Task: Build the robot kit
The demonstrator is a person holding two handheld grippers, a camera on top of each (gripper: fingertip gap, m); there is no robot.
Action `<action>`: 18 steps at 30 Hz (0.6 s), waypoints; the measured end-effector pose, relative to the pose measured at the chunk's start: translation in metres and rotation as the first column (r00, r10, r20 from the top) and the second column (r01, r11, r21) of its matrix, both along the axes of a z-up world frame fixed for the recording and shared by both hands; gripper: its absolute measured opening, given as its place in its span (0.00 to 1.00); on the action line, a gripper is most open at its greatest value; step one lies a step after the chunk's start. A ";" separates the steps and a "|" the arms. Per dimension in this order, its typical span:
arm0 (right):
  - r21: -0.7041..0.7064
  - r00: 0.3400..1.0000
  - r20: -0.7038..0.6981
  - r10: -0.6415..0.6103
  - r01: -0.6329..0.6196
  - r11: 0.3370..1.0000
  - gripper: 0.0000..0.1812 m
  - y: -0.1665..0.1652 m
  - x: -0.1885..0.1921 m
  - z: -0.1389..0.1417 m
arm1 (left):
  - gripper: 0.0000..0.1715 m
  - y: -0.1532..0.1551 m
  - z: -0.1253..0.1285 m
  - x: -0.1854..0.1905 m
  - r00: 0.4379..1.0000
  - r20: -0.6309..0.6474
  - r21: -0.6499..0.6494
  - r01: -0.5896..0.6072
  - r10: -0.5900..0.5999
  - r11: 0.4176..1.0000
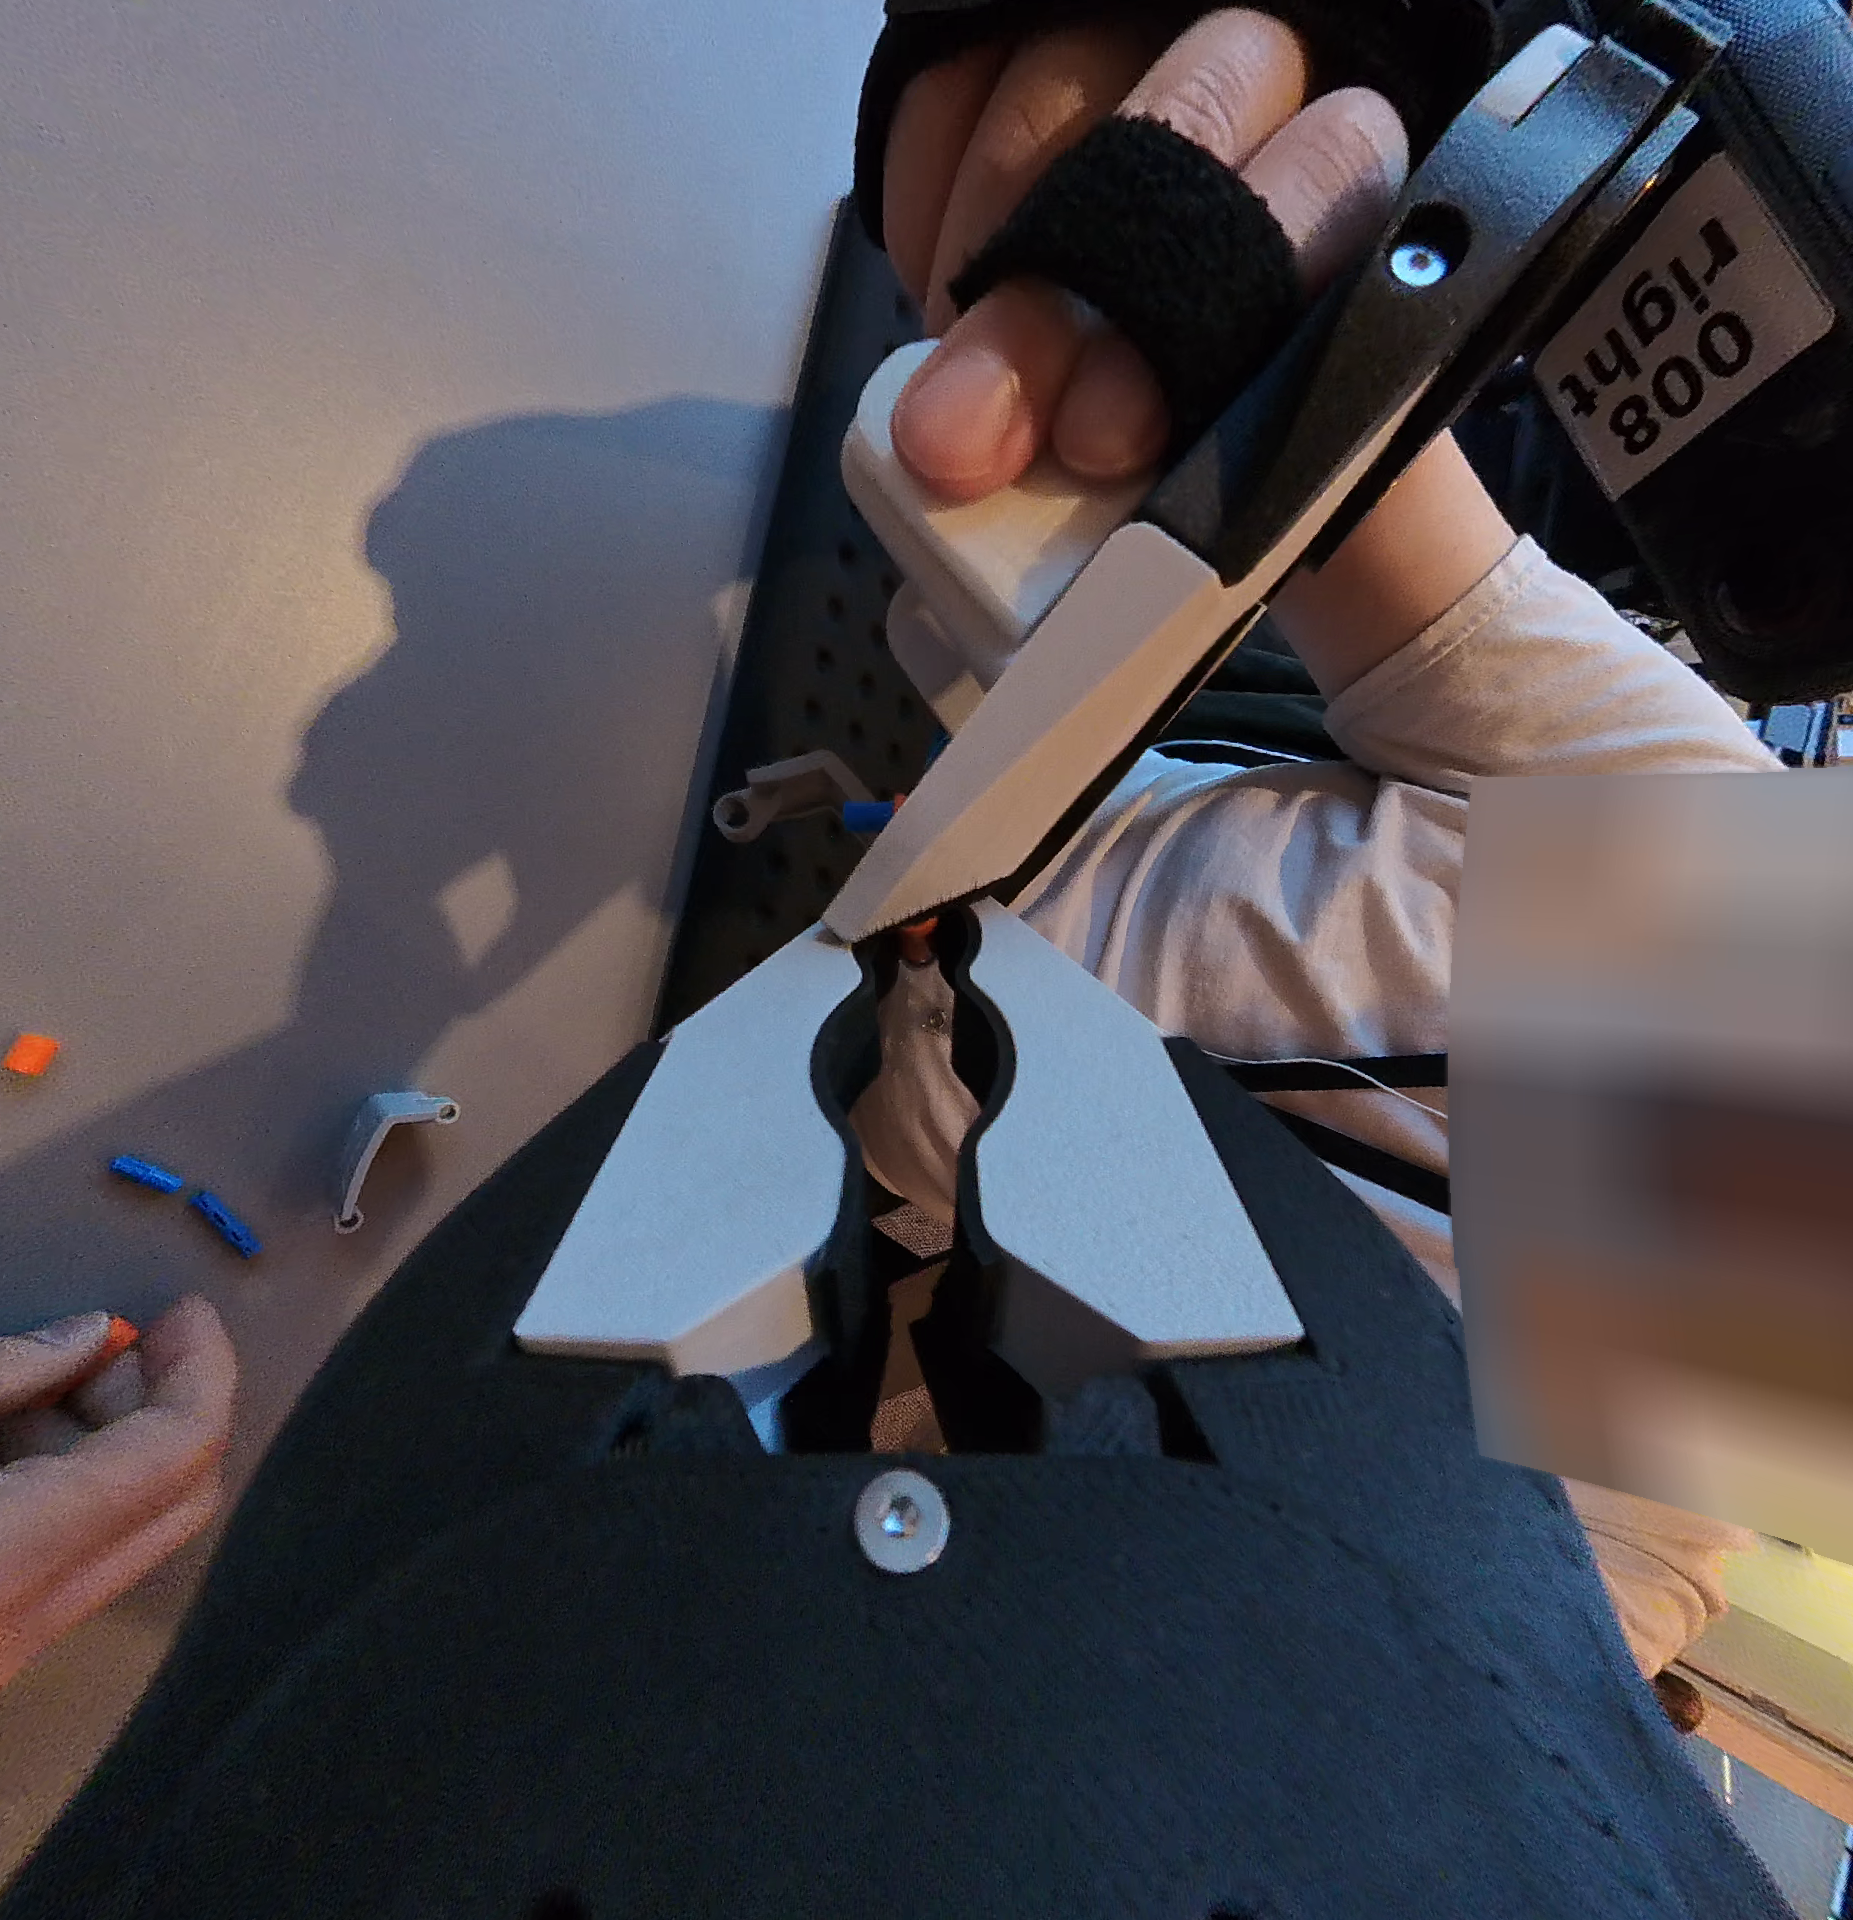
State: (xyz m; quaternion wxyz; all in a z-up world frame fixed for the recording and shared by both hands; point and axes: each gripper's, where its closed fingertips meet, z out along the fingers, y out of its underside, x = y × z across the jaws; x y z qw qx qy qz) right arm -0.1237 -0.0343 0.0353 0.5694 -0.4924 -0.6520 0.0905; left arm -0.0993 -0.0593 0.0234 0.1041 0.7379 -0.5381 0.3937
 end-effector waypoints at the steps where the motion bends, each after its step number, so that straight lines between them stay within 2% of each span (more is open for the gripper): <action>1: -0.002 1.000 -0.001 0.002 -0.002 1.000 0.23 0.000 0.000 0.000 | 0.03 0.000 0.000 0.000 1.000 -0.001 -0.001 0.001 -0.001 1.000; 12: -0.042 0.999 -0.044 0.026 -0.027 0.999 0.23 -0.003 0.001 0.003 | 0.03 -0.004 0.004 0.001 1.000 -0.007 -0.049 0.007 -0.007 0.999; 15: -0.074 0.993 -0.110 0.031 -0.039 0.997 0.23 -0.005 0.002 0.007 | 0.03 -0.006 0.008 0.001 1.000 0.012 -0.030 0.024 -0.023 0.999; 18: -0.191 0.969 -0.241 0.047 -0.094 0.977 0.28 -0.010 0.007 0.021 | 0.03 -0.009 0.009 -0.004 0.998 0.001 -0.003 0.058 -0.058 0.998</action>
